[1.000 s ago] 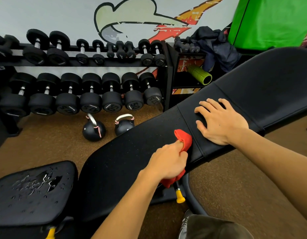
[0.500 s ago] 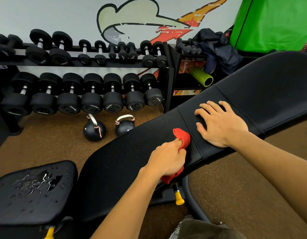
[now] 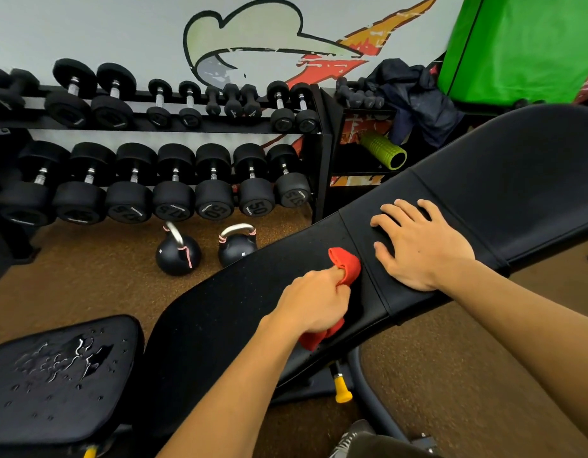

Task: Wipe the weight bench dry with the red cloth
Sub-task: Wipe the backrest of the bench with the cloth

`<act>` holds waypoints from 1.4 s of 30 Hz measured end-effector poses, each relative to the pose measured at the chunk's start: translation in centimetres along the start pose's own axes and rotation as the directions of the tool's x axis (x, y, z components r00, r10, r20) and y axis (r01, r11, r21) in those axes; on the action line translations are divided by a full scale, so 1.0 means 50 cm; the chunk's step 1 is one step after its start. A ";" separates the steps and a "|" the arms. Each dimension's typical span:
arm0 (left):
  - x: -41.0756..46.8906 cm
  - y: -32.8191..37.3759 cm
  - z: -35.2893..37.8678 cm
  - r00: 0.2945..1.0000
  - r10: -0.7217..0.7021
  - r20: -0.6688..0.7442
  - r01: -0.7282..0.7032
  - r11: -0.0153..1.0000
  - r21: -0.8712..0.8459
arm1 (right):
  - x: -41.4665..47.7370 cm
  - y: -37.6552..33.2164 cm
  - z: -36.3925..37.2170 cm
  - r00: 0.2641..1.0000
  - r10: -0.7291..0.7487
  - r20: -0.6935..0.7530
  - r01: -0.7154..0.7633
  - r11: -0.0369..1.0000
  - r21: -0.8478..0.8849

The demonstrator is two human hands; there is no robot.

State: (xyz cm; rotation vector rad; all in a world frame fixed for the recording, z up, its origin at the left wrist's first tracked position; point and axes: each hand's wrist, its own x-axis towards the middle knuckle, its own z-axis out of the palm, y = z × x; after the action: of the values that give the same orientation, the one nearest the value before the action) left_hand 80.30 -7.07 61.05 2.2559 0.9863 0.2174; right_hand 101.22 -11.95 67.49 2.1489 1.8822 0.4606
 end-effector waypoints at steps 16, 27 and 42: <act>0.026 -0.040 -0.016 0.989 -0.138 0.052 0.142 0.987 -0.075 | 0.012 -0.002 0.005 1.000 -0.007 -0.003 0.007 1.000 0.002; 0.053 0.009 -0.017 0.996 0.019 0.086 -0.032 0.987 0.159 | 0.019 -0.007 0.005 1.000 -0.008 0.003 0.008 1.000 0.012; 0.075 -0.021 -0.028 0.997 -0.039 0.062 0.026 0.979 0.202 | 0.026 -0.010 0.006 1.000 -0.022 0.017 0.022 0.999 0.027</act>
State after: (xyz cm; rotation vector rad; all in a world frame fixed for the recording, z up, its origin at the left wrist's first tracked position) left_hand 81.74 -3.21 61.08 2.4105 1.0500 0.0297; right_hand 101.03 -10.59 67.13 2.1394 1.9116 0.4138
